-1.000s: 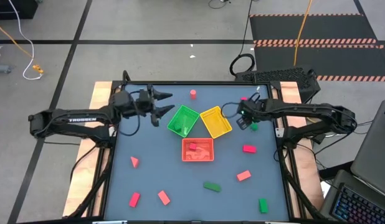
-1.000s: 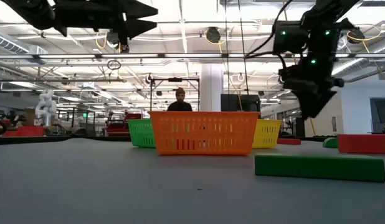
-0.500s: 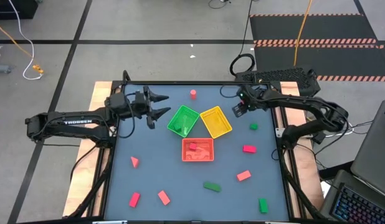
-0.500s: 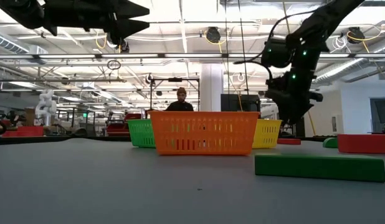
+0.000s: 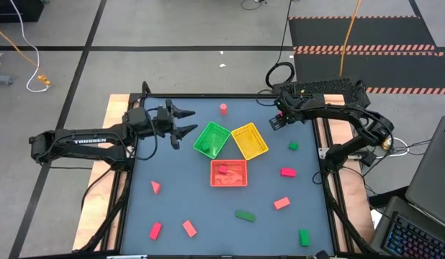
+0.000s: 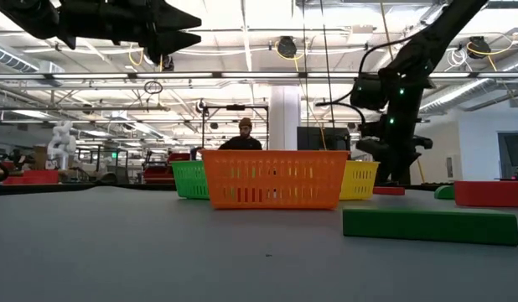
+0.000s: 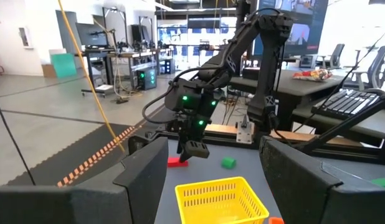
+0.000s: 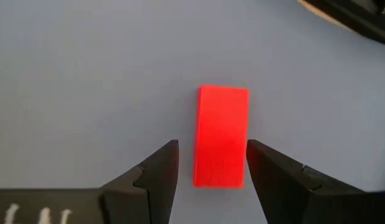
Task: Sort & place blocks by color
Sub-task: Put the red block into the orange bin
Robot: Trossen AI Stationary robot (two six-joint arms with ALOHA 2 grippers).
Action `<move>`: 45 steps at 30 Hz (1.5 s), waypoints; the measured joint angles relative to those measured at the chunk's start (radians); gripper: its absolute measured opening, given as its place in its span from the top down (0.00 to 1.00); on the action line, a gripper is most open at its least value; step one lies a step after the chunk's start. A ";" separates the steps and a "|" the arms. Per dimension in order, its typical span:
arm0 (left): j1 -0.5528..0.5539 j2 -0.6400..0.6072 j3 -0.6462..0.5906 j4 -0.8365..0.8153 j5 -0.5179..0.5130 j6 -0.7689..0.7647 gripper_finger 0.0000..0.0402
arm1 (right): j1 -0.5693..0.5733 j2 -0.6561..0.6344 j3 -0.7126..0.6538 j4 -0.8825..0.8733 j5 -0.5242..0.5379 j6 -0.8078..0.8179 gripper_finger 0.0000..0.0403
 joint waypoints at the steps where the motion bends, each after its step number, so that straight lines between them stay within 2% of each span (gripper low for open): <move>1: 0.000 0.000 0.000 -0.004 -0.001 -0.001 0.37 | -0.005 0.010 0.000 0.005 -0.004 -0.002 0.54; 5: 0.003 0.000 0.000 -0.016 -0.001 -0.001 0.37 | -0.020 0.051 0.002 0.039 -0.042 -0.005 0.54; 13: 0.005 0.000 0.000 -0.036 -0.002 0.000 0.37 | -0.022 0.062 0.002 0.037 -0.017 -0.059 0.57; 23: 0.006 0.000 0.000 -0.038 -0.002 -0.003 0.37 | -0.026 0.062 0.000 0.036 0.002 -0.097 0.79; 31: 0.006 0.000 0.000 -0.037 -0.002 -0.005 0.37 | 0.016 0.059 -0.002 0.048 0.008 -0.165 0.99; 39: 0.006 0.000 0.000 -0.051 -0.002 -0.005 0.37 | 0.006 0.059 -0.002 0.047 0.003 -0.118 0.92; 45: 0.006 0.000 0.000 -0.055 -0.002 -0.005 0.37 | -0.001 0.057 -0.002 0.044 -0.003 -0.108 0.73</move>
